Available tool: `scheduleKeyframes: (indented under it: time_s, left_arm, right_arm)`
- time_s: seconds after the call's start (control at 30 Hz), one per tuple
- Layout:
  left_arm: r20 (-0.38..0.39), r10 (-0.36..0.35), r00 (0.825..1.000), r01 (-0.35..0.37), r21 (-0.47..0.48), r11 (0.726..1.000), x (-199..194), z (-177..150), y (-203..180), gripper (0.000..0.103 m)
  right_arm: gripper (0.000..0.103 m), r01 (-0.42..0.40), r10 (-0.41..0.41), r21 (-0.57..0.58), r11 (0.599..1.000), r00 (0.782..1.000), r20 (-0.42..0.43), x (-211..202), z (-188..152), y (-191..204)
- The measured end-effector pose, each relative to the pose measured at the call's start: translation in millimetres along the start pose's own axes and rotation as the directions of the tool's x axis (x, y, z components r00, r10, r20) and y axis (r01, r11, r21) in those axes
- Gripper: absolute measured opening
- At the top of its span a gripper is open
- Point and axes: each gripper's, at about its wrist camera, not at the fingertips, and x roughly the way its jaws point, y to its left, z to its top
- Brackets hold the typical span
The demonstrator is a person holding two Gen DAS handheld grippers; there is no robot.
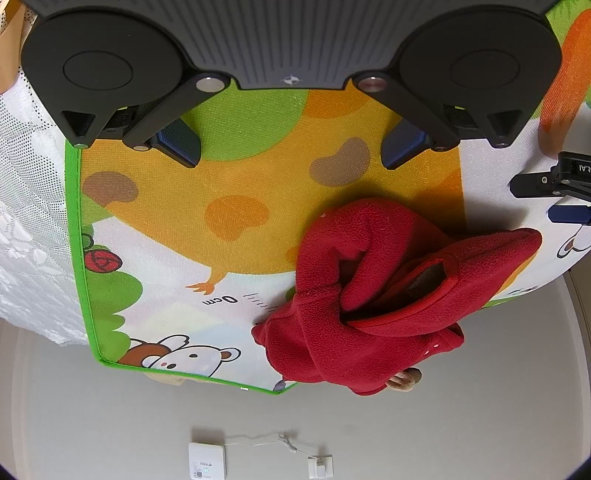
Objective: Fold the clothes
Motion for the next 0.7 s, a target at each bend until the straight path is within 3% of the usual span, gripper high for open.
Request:
scheduleKeyframes:
  time_s: [0.7]
  left_arm:
    - [0.001,0.000,1.000,0.000,0.000,1.000,0.8,-0.1,-0.3,0.103]
  right_arm:
    - [0.103,-0.006,0.006,-0.005,1.000,1.000,0.001,0.5,0.4,-2.9]
